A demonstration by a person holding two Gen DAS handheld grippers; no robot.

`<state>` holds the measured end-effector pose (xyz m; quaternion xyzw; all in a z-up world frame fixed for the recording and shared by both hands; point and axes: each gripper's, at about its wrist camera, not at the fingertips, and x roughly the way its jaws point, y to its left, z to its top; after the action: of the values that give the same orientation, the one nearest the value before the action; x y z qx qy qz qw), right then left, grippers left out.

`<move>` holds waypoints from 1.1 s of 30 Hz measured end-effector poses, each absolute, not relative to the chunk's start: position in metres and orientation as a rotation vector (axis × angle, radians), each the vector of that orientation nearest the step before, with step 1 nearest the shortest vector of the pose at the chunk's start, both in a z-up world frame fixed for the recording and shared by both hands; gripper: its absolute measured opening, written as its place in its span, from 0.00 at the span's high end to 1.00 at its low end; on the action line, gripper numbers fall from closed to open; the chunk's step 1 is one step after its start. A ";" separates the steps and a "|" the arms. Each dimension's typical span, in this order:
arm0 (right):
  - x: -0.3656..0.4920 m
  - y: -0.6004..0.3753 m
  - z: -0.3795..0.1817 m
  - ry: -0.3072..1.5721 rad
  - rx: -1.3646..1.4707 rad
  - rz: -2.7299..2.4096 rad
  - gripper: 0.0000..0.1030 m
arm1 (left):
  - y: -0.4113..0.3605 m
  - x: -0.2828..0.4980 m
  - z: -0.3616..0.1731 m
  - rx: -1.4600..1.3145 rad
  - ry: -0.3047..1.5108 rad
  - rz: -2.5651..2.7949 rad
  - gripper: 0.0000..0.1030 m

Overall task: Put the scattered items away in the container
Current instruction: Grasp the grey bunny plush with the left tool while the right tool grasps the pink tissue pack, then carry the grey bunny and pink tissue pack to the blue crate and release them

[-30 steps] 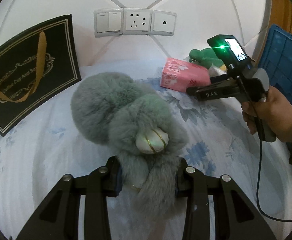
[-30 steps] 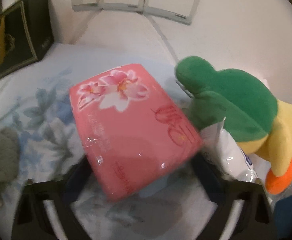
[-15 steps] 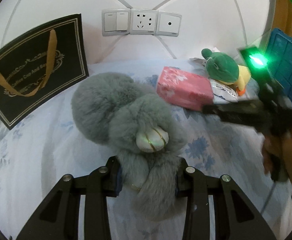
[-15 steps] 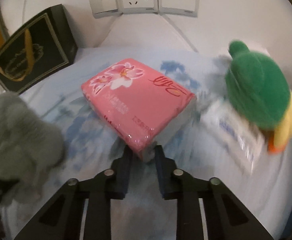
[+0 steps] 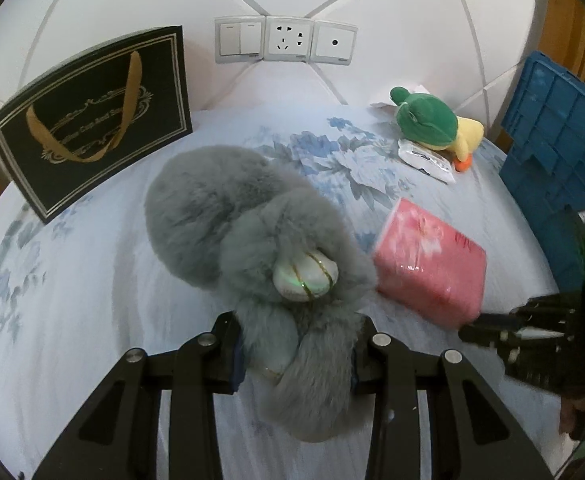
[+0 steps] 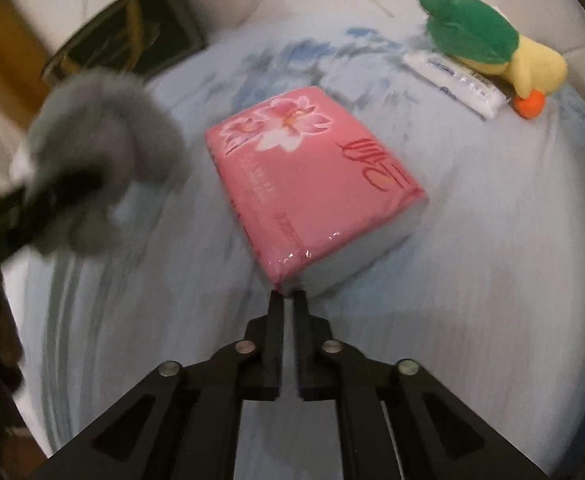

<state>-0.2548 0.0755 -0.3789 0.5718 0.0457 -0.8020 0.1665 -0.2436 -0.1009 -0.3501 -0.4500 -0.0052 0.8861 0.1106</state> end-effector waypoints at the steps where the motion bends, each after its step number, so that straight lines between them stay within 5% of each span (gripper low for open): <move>1: -0.251 0.076 -0.376 0.205 1.626 -2.298 0.00 | -0.102 -0.241 -0.347 -1.324 -0.013 2.604 0.66; 13: -0.329 0.030 -0.389 0.554 1.534 -2.128 0.01 | -0.119 -0.216 -0.320 -1.346 0.006 2.630 0.66; 18: -0.326 0.038 -0.388 0.412 1.616 -2.161 0.15 | -0.123 -0.203 -0.309 -1.349 -0.005 2.650 0.66; 33: -0.211 0.073 -0.211 0.324 1.393 -2.353 0.15 | -0.114 -0.132 -0.207 -1.227 0.027 2.722 0.66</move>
<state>-0.2106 0.0727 -0.2113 0.4965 0.1155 -0.8385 0.1927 -0.1324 -0.1138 -0.2072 -0.4096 0.0092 0.9089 0.0779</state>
